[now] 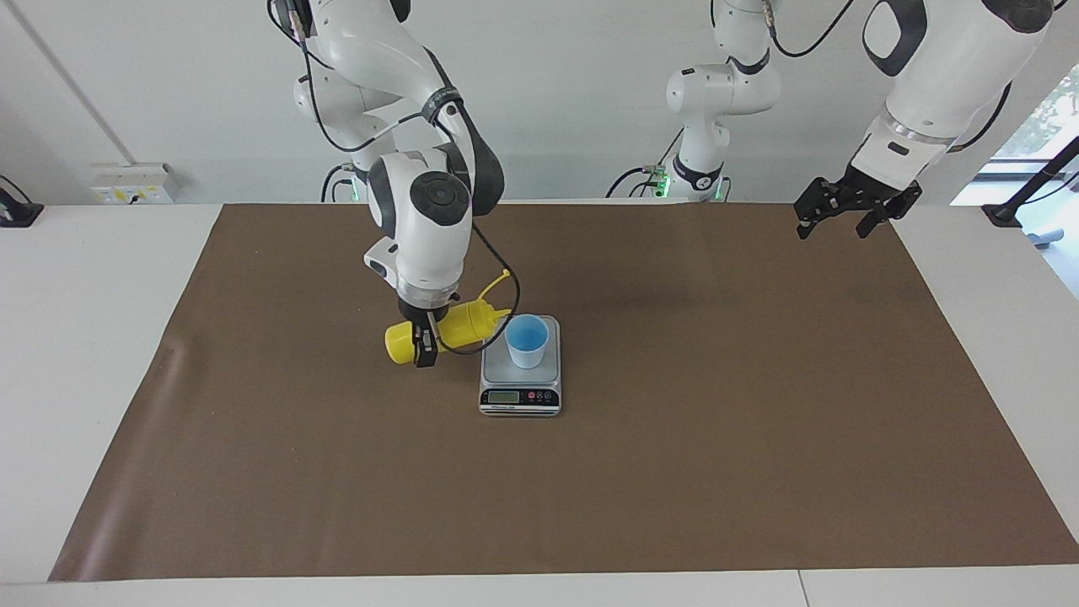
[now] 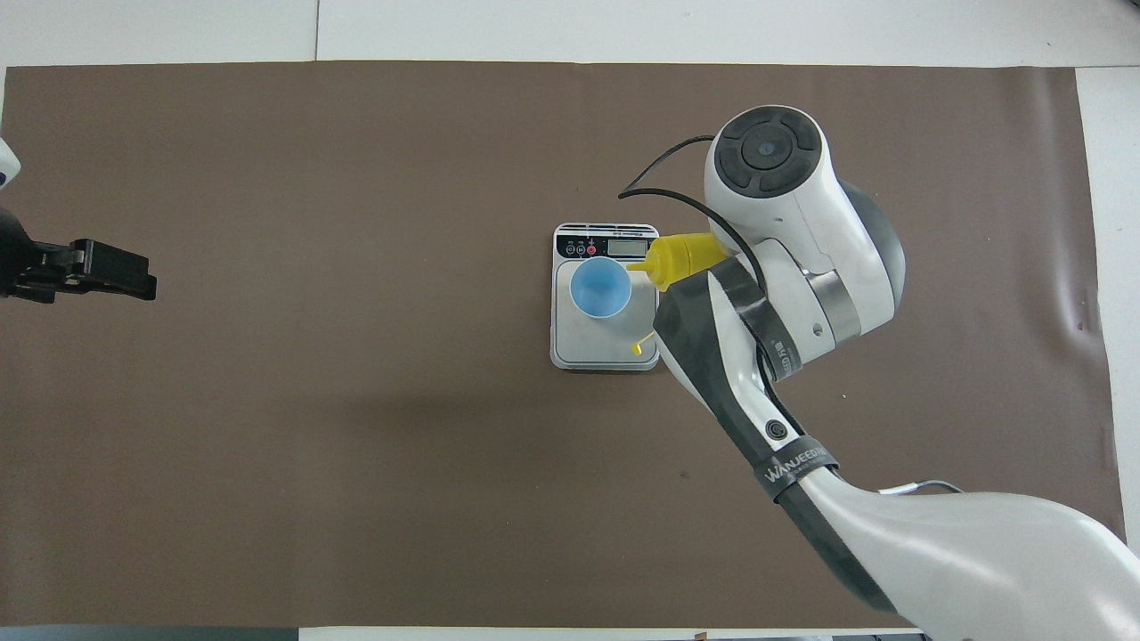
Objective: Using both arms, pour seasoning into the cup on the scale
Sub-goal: 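Tilt the yellow bottle with the right gripper to pour into the cup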
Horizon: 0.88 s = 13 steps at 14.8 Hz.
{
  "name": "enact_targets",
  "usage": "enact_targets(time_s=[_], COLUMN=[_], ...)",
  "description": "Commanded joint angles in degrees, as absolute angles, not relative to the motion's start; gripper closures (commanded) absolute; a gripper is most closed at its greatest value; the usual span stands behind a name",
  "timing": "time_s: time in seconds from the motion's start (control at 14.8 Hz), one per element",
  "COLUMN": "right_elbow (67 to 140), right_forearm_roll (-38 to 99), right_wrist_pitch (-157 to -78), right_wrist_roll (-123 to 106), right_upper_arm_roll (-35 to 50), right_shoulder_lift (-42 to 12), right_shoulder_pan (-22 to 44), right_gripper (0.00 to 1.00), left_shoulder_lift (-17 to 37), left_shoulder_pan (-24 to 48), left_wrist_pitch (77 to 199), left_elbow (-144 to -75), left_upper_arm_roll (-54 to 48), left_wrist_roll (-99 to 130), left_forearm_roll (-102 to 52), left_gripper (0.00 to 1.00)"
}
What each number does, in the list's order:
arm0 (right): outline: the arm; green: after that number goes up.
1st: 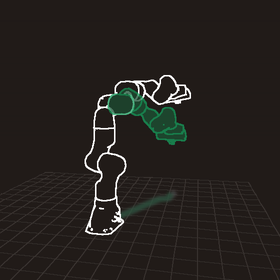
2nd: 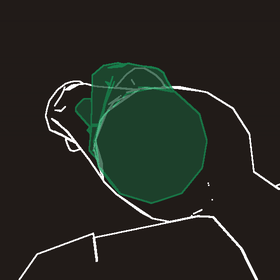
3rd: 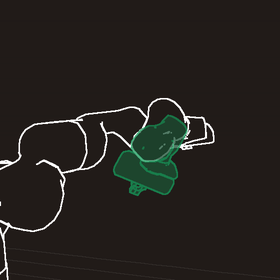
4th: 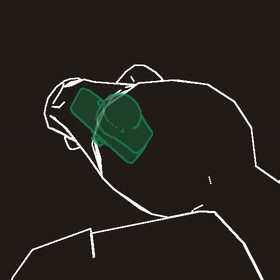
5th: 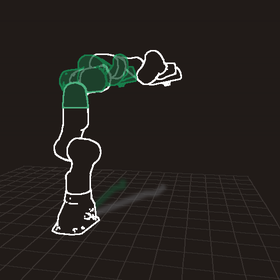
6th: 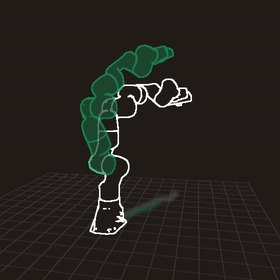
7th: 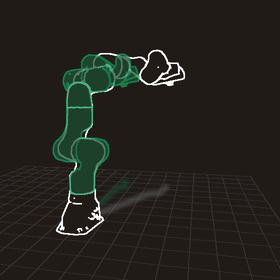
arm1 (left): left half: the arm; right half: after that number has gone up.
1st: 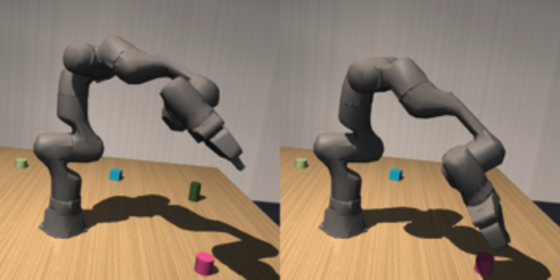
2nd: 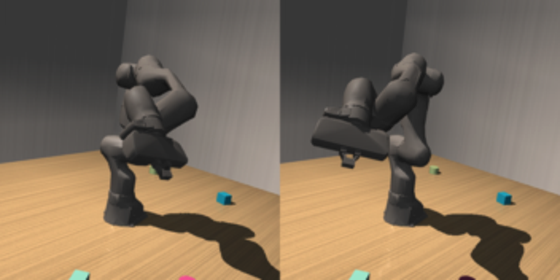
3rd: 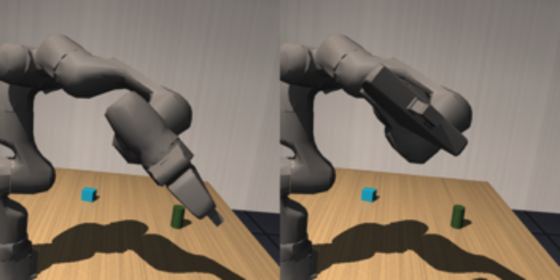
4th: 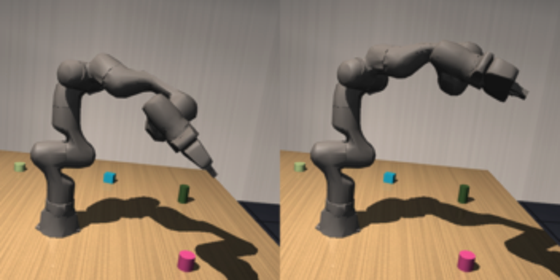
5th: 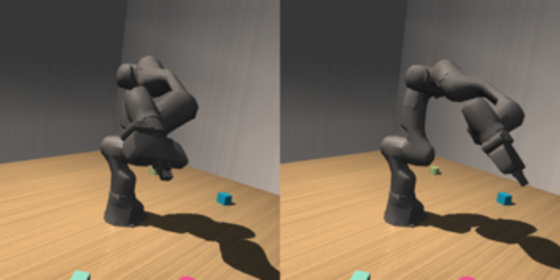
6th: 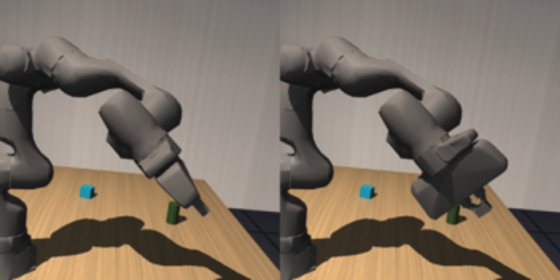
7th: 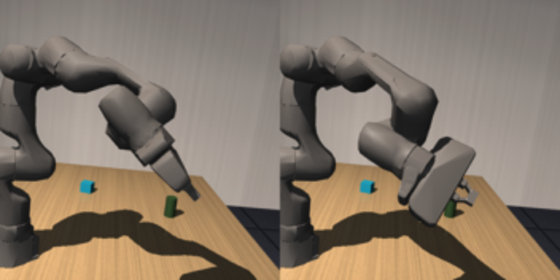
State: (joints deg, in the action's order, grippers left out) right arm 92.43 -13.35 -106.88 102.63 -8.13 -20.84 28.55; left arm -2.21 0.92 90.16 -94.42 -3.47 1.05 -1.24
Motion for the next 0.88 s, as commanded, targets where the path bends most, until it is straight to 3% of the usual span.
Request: enact_targets(time_s=[0.0, 0.2, 0.81], right_elbow=[88.86, 82.99, 77.17], right_forearm_roll=[-17.92, -20.74, -27.77], right_wrist_pitch=[-103.37, -98.1, -92.37], right_wrist_roll=[106.34, 106.44, 107.31], right_upper_arm_roll=[-8.09, -8.0, -7.91], right_shoulder_lift=[-24.25, -26.62, -31.99], right_shoulder_pan=[31.28, 31.38, 32.87], right_gripper=[1.0, 1.0, 1.0], left_shoulder_lift=[-3.43, -3.43, -3.51], left_shoulder_pan=[0.44, 0.44, 0.44], left_wrist_pitch=[89.74, 89.74, 89.74], left_elbow=[-95.36, -95.36, -95.36], left_upper_arm_roll=[-3.6, -3.6, -3.6], left_wrist_roll=[0.53, 0.53, 0.53], left_forearm_roll=[-2.02, -2.02, -2.02], left_gripper=[0.0, 0.0, 0.0])
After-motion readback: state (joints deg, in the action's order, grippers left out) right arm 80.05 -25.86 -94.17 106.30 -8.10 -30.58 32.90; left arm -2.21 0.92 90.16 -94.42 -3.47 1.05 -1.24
